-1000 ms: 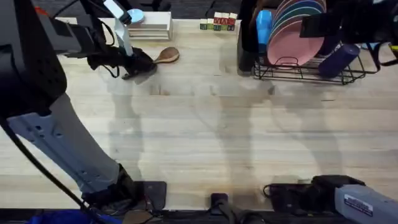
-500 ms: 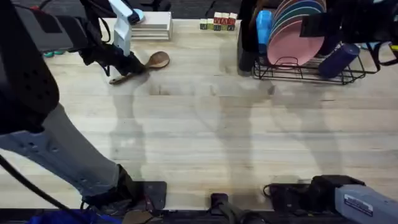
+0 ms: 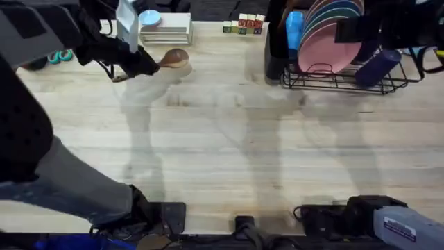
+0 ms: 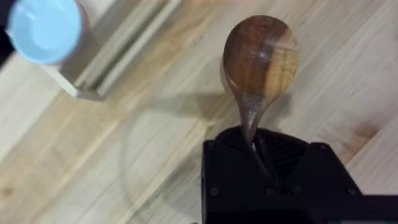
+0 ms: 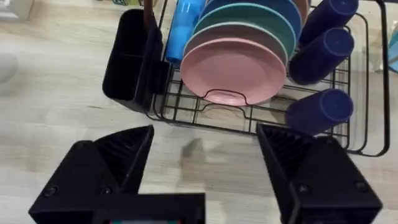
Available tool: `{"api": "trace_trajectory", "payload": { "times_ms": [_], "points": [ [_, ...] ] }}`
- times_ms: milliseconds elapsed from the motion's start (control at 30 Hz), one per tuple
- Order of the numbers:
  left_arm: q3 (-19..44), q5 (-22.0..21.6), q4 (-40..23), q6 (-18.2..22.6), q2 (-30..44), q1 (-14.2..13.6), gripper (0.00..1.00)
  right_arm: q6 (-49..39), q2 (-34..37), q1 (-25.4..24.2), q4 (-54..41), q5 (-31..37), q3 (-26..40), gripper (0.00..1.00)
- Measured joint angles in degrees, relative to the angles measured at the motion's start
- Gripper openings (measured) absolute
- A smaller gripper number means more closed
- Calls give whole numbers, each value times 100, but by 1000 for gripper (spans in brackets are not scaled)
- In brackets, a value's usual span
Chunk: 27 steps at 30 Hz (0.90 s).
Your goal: Pick up the spoon on the table one by one and put them onto the rack
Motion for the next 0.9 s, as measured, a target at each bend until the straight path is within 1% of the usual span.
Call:
{"api": "trace_trajectory", "payload": {
  "times_ms": [100, 233, 467, 600, 733, 833, 867, 900],
  "points": [
    [0, 65, -16, 0, -246, -52, 40, -34, 0, 0, 0, 0, 0, 997],
    [0, 293, 8, 0, -518, -267, 41, -69, 0, 0, 51, 0, 0, 997],
    [0, 834, 210, 0, -649, -909, 41, -103, -160, 0, 280, 1, 0, 997],
    [-2, 1249, 664, -68, -649, -1315, 41, -115, -430, 0, 343, 0, 0, 997],
    [-4, 1702, 1328, -361, -649, -1684, 41, -115, -614, 0, 356, 2, 0, 997],
    [-9, 2065, 1911, -725, -649, -1927, 41, -115, -645, 0, 354, 2, 0, 997],
    [-9, 2385, 2495, -1201, -649, -2142, 41, -115, -645, 0, 354, 0, 0, 997],
    [-9, 2452, 2650, -1359, -649, -2200, 41, -115, -645, 0, 356, 2, 0, 997]
  ]
}}
